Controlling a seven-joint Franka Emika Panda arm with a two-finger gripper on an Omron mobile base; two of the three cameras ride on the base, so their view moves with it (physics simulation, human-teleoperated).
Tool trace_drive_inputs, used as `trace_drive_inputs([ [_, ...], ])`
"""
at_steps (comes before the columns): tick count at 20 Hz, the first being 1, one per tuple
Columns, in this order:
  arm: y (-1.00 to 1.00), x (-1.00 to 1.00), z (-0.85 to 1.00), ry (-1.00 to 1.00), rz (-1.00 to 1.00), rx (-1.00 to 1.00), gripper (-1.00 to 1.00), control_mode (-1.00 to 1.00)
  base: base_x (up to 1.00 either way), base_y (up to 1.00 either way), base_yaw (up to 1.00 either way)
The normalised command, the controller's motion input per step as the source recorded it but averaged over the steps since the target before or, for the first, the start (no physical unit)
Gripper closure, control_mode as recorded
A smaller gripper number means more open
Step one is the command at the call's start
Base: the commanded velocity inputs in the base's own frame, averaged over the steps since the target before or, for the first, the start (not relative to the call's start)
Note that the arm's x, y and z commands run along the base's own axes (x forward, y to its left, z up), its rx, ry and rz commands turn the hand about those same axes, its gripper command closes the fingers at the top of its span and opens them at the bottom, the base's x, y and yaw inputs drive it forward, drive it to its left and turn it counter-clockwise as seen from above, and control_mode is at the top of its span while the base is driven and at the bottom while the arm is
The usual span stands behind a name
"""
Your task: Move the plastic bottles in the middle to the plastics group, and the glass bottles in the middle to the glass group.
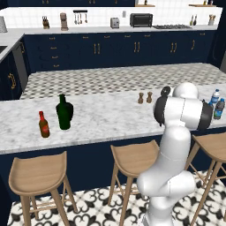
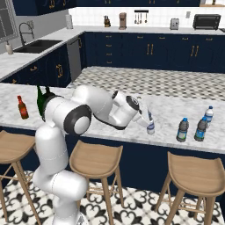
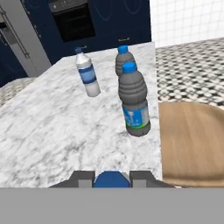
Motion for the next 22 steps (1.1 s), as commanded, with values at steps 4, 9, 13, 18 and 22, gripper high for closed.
trace_drive_inputs([
  [4,-0.36,0.09,0.42,0.02,-0.05,0.09,1.00,-1.00,0.00,0.00,0.00],
  [9,-0.35,0.17,0.19,0.05,-0.08,0.07,1.00,-1.00,0.00,0.00,0.00],
  [13,-0.27,0.37,0.01,0.07,-0.11,0.01,1.00,-1.00,0.00,0.00,0.00],
  [18,-0.24,0.14,-0.02,0.03,-0.06,0.00,1.00,-1.00,0.00,0.00,0.00],
  [22,-0.20,0.00,-0.12,0.00,-0.03,0.00,1.00,-1.00,0.00,0.00,0.00],
])
